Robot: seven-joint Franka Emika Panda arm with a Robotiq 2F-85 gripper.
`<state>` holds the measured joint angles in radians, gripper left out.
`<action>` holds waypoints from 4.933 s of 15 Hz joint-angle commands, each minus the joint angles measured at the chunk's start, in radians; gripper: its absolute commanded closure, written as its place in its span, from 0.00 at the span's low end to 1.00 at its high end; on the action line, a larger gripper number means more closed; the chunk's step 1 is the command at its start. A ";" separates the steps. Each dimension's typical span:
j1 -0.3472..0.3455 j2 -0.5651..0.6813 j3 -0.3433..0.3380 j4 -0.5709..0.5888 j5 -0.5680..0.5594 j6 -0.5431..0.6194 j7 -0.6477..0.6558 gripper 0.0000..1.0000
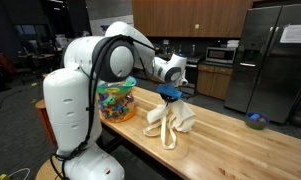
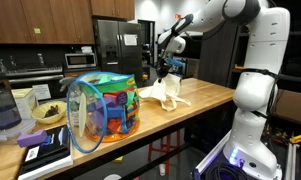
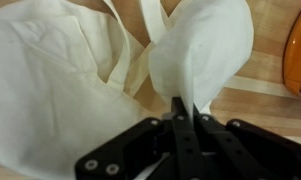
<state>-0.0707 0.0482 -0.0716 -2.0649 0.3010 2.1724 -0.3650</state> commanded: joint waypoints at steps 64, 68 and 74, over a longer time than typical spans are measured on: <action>0.001 0.294 0.103 0.346 -0.085 -0.019 0.084 0.96; -0.001 0.298 0.102 0.342 -0.085 -0.019 0.083 0.96; -0.006 0.301 0.101 0.342 -0.085 -0.019 0.083 0.96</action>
<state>-0.0711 0.3489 0.0239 -1.7241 0.2192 2.1555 -0.2845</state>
